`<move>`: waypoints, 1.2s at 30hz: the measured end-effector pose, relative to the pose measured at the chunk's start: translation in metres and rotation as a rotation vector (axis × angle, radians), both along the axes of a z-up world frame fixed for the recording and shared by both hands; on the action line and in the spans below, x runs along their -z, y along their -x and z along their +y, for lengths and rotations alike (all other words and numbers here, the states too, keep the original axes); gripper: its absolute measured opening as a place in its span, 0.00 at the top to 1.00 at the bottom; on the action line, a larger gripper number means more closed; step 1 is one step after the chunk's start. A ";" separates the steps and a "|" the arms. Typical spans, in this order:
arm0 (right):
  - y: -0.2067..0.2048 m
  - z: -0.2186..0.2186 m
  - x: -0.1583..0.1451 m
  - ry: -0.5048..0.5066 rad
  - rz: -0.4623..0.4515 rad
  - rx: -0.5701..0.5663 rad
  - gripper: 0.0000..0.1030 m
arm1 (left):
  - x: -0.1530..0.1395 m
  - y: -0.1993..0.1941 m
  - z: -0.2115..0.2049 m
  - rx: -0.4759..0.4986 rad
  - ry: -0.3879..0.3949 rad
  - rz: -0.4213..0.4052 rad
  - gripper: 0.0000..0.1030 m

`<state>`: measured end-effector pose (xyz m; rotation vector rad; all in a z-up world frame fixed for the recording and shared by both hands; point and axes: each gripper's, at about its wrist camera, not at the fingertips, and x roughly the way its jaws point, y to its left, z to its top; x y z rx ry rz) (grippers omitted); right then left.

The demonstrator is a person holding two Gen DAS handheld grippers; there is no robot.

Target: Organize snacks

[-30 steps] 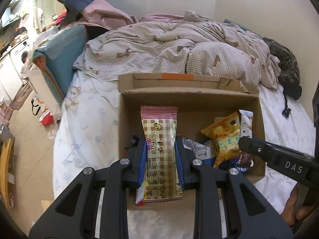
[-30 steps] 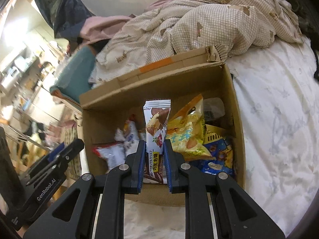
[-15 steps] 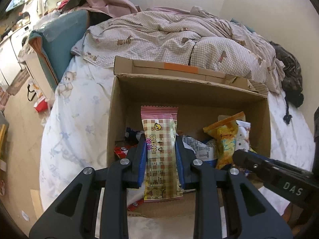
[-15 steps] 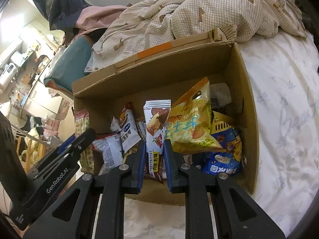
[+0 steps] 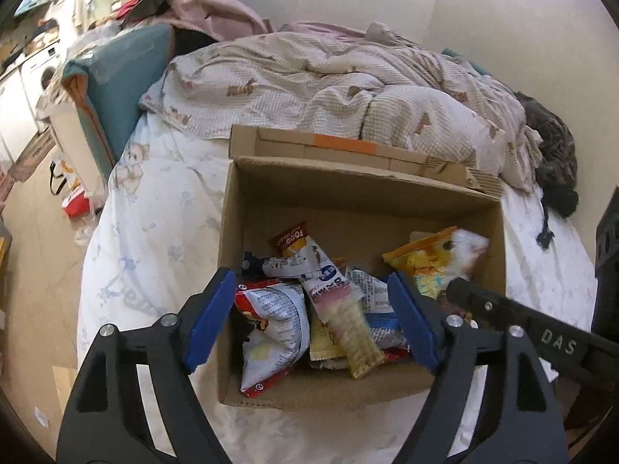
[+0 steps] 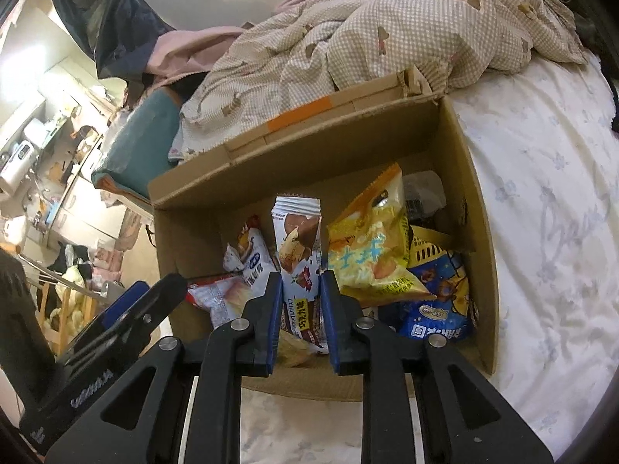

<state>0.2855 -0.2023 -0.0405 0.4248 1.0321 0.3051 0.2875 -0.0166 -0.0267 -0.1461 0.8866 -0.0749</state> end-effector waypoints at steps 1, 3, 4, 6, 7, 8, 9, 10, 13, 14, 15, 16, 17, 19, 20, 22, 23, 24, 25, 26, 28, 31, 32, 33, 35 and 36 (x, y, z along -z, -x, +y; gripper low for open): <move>0.001 0.001 -0.003 0.020 -0.008 0.005 0.54 | -0.001 0.000 0.000 0.009 0.001 0.003 0.24; 0.007 0.002 -0.009 0.039 -0.043 0.018 0.31 | -0.006 0.005 0.001 0.010 -0.002 -0.007 0.24; 0.008 0.001 -0.012 0.038 -0.059 0.025 0.25 | -0.009 0.008 0.004 -0.002 -0.008 -0.017 0.24; 0.012 0.000 -0.018 0.035 -0.081 0.026 0.23 | -0.015 0.013 0.007 -0.018 -0.015 -0.028 0.24; 0.014 -0.001 -0.022 0.034 -0.086 0.030 0.23 | -0.019 0.016 0.009 -0.025 -0.022 -0.035 0.24; 0.018 -0.003 -0.025 0.030 -0.094 0.036 0.23 | -0.024 0.021 0.011 -0.032 -0.039 -0.051 0.24; 0.023 -0.006 -0.029 0.027 -0.108 0.046 0.21 | -0.027 0.025 0.012 -0.031 -0.057 -0.066 0.24; 0.028 -0.009 -0.033 0.032 -0.116 0.059 0.16 | -0.031 0.031 0.012 -0.020 -0.079 -0.084 0.24; 0.046 -0.018 -0.047 0.035 -0.147 0.073 0.11 | -0.042 0.049 0.019 -0.017 -0.129 -0.124 0.21; 0.050 -0.020 -0.050 0.043 -0.154 0.068 0.10 | -0.045 0.056 0.023 -0.032 -0.136 -0.128 0.20; 0.056 -0.022 -0.053 0.054 -0.163 0.066 0.10 | -0.049 0.062 0.027 -0.041 -0.124 -0.131 0.20; 0.064 -0.025 -0.056 0.061 -0.171 0.074 0.09 | -0.052 0.068 0.031 -0.044 -0.106 -0.131 0.19; 0.068 -0.028 -0.057 0.057 -0.174 0.078 0.09 | -0.054 0.073 0.033 -0.048 -0.096 -0.132 0.17; 0.083 -0.034 -0.058 0.042 -0.174 0.094 0.06 | -0.058 0.086 0.039 -0.057 -0.090 -0.140 0.11; 0.087 -0.036 -0.058 0.041 -0.174 0.099 0.05 | -0.060 0.093 0.042 -0.064 -0.092 -0.147 0.10; 0.096 -0.042 -0.054 0.033 -0.154 0.116 0.05 | -0.060 0.105 0.048 -0.074 -0.087 -0.148 0.10; 0.099 -0.044 -0.052 0.027 -0.142 0.121 0.05 | -0.060 0.109 0.052 -0.081 -0.080 -0.140 0.10; 0.103 -0.046 -0.049 0.020 -0.130 0.128 0.05 | -0.058 0.114 0.055 -0.090 -0.076 -0.133 0.10; 0.106 -0.046 -0.047 0.020 -0.125 0.132 0.05 | -0.057 0.119 0.059 -0.101 -0.075 -0.126 0.10; 0.109 -0.045 -0.047 0.029 -0.122 0.133 0.05 | -0.056 0.123 0.061 -0.106 -0.074 -0.121 0.10; 0.118 -0.041 -0.046 0.056 -0.129 0.128 0.05 | -0.055 0.132 0.066 -0.117 -0.067 -0.114 0.10; 0.132 -0.036 -0.046 0.075 -0.140 0.115 0.04 | -0.052 0.144 0.069 -0.119 -0.062 -0.105 0.05; 0.136 -0.035 -0.046 0.079 -0.143 0.112 0.04 | -0.051 0.149 0.069 -0.119 -0.060 -0.103 0.05; 0.141 -0.033 -0.046 0.084 -0.147 0.111 0.04 | -0.050 0.152 0.069 -0.119 -0.060 -0.101 0.05; 0.149 -0.032 -0.047 0.082 -0.156 0.108 0.04 | -0.049 0.161 0.068 -0.115 -0.064 -0.102 0.05; 0.153 -0.031 -0.048 0.083 -0.161 0.106 0.04 | -0.050 0.163 0.067 -0.114 -0.067 -0.103 0.05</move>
